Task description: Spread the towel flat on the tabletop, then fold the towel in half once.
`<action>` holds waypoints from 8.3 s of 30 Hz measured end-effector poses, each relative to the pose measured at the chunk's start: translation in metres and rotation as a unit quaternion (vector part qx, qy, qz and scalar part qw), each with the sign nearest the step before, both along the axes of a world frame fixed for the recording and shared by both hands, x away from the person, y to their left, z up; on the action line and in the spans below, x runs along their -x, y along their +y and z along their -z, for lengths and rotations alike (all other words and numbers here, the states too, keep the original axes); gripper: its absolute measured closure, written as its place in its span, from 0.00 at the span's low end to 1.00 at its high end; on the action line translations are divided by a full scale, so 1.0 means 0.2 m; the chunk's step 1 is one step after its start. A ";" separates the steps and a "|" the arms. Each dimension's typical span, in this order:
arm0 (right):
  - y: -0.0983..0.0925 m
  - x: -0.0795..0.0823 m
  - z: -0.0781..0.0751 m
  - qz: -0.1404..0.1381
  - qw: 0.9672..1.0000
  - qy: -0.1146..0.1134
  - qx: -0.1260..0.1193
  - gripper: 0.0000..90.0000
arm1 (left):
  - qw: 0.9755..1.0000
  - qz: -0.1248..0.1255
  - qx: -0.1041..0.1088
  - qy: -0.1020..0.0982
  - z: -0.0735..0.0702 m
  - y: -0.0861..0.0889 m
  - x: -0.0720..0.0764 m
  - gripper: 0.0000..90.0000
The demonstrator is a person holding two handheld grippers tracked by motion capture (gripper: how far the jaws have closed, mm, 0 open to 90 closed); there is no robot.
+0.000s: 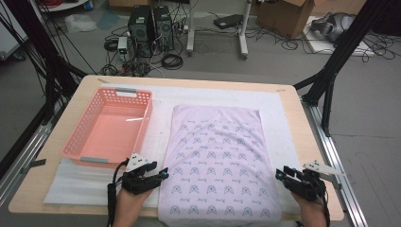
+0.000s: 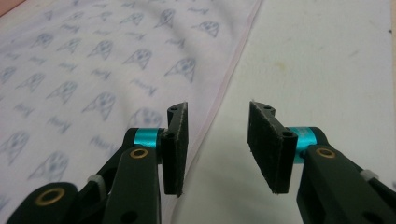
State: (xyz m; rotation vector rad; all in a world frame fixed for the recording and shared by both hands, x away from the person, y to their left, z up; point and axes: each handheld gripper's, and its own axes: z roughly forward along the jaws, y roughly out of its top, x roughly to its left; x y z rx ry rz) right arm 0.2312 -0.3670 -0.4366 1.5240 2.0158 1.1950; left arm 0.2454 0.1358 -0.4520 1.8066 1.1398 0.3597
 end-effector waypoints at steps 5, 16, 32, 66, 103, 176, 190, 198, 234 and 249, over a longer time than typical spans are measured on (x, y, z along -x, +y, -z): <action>0.06 -0.14 0.03 -0.009 1.000 0.011 0.010 0.71 | 1.000 0.019 0.003 -0.015 -0.02 -0.03 0.00 0.49; 0.09 -0.24 0.06 -0.016 0.999 0.033 0.036 0.98 | 0.998 0.036 0.029 -0.031 -0.08 -0.03 -0.10 0.44; 0.04 -0.10 0.02 -0.041 0.999 -0.014 0.024 0.49 | 0.993 0.054 0.062 -0.089 -0.11 -0.05 -0.07 0.20; 0.00 -0.05 -0.03 -0.052 0.995 -0.086 0.000 0.19 | 0.991 0.057 0.079 -0.090 -0.06 0.00 -0.12 0.19; 0.07 -0.71 -0.01 -0.027 0.999 0.022 0.038 0.41 | 0.996 -0.056 -0.060 0.023 -0.01 -0.24 -0.81 0.36; 0.08 0.10 -0.05 -0.087 0.996 -0.001 0.028 0.73 | 0.997 0.059 0.044 -0.015 -0.08 -0.02 0.01 0.64; 0.21 -0.27 -0.09 -0.035 0.999 0.013 0.012 0.57 | 0.998 0.015 0.020 0.057 -0.03 -0.11 -0.32 0.48; 0.25 -0.34 -0.05 -0.055 0.997 0.020 0.041 0.95 | 0.999 0.037 -0.001 0.009 -0.02 -0.11 -0.30 0.87; 0.21 -0.24 -0.09 -0.065 0.997 -0.028 0.038 0.95 | 0.999 0.012 0.043 0.014 -0.10 -0.08 -0.30 1.00; 0.12 0.09 -0.21 -0.105 0.992 -0.076 -0.008 0.95 | 0.993 0.076 0.091 -0.027 -0.25 0.03 0.02 1.00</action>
